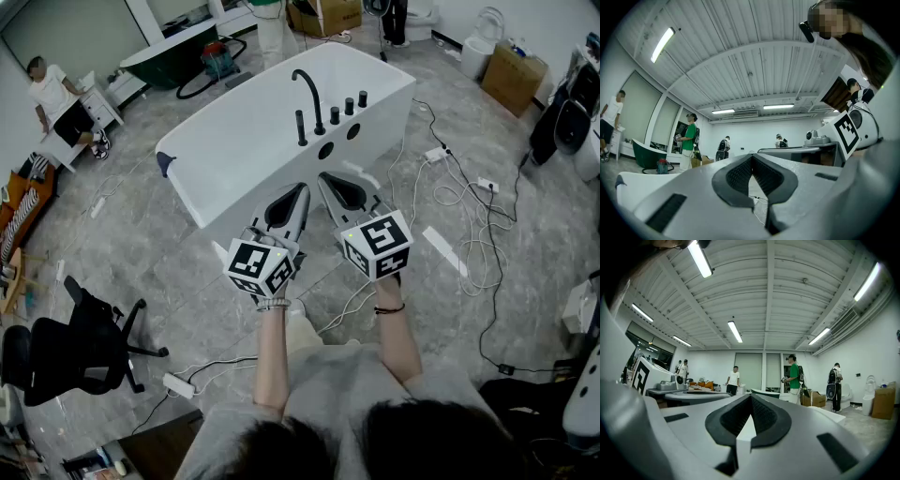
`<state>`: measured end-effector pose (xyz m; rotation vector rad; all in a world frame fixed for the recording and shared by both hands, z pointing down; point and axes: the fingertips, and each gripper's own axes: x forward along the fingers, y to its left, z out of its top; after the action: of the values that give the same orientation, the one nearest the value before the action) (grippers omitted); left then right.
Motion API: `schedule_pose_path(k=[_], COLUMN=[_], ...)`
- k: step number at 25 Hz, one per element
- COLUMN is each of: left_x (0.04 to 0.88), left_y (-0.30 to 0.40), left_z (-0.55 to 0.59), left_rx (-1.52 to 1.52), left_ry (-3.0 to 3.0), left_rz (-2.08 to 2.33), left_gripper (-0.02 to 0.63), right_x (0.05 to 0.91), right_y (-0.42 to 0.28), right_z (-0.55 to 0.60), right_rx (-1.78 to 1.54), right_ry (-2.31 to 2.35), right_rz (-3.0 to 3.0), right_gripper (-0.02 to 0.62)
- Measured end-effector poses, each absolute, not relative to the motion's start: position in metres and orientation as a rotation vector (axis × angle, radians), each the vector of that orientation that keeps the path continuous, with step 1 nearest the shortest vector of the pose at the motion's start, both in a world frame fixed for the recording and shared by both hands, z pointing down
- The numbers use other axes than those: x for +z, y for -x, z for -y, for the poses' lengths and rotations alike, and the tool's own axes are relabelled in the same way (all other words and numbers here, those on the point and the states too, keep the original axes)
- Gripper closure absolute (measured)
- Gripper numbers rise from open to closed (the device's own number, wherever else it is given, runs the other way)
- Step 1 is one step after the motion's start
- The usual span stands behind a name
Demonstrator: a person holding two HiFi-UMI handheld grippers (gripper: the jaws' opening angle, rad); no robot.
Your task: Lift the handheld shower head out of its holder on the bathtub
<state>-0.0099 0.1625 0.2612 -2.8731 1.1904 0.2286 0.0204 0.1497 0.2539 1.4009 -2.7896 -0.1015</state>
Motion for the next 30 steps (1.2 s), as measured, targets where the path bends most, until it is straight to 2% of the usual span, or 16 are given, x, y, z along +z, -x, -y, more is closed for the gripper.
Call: schedule_pose_path(k=[18,30], left_x=[0.281,0.283], left_y=[-0.022,-0.014], left_z=[-0.149,-0.047], left_rx=[0.215,0.205], left_ry=[2.919,2.951], left_rz=[-1.210,-1.181], left_gripper=[0.601,0.601], right_x=[0.271,0.282], right_y=[-0.052,-0.040], right_z=[-0.136,-0.042], right_rx=[-0.034,-0.003], right_ry=[-1.392,-1.354], right_rz=[2.814,2.766], right_gripper=[0.595,0.595])
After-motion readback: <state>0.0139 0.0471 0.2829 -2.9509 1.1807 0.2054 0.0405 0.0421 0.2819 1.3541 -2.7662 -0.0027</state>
